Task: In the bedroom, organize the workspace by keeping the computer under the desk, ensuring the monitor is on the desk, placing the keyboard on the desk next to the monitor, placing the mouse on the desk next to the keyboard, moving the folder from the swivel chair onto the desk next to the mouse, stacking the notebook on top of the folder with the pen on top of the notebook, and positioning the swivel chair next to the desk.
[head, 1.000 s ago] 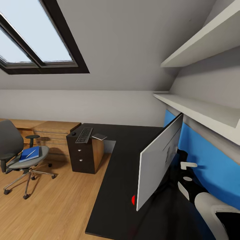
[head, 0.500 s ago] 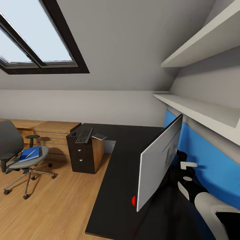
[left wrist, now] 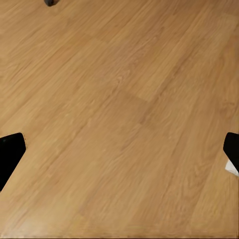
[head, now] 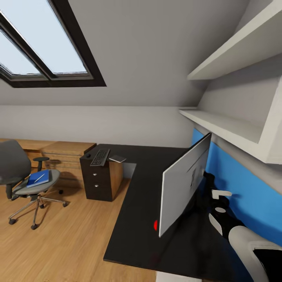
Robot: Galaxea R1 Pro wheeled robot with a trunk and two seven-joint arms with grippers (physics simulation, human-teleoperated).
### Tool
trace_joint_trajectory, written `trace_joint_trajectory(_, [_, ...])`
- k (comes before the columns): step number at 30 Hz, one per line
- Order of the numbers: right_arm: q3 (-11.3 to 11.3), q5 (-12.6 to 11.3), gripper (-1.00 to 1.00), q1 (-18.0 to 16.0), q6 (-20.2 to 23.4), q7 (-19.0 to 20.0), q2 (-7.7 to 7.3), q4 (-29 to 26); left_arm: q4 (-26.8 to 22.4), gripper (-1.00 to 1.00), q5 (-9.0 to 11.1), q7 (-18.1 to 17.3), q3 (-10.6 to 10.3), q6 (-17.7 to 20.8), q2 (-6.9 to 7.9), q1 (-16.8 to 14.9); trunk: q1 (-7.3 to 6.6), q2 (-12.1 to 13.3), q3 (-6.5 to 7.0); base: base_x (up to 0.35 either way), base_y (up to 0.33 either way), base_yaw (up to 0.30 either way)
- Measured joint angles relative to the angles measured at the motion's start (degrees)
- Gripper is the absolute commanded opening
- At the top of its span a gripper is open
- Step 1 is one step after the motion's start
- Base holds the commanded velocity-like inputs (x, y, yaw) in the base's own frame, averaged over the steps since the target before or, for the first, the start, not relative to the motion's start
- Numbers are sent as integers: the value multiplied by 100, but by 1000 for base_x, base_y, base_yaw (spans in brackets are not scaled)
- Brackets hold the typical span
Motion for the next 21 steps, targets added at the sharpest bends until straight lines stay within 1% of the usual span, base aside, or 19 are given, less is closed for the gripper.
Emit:
trace_joint_trajectory(5, [-1, 3, 100, 0, 0, 1, 1, -1, 1, 100, -1, 0, 0, 0, 0, 0, 0, 0, 0, -329, 32, 0])
trace_joint_trajectory(9, [0, 4, 100, 1, 1, 2, 3, -2, -1, 100, -1, -6, 0, 0, 0, -1, 0, 0, 0, -320, 129, 0])
trace_joint_trajectory(13, [-9, -25, 100, 1, -4, 12, 7, -88, -2, 100, 0, -6, 1, 6, 49, 1, -1, 1, 0, -284, 211, 0])
trace_joint_trajectory(17, [-22, -39, 100, 4, 4, 11, 17, -206, -2, 100, -1, -7, 1, 7, 61, 2, -1, 1, 0, -272, 225, 0])
trace_joint_trajectory(21, [-36, -43, 100, 8, 60, 10, 104, -443, -2, 100, -1, -7, 1, 10, 67, 2, -1, 1, 0, -263, 230, 0])
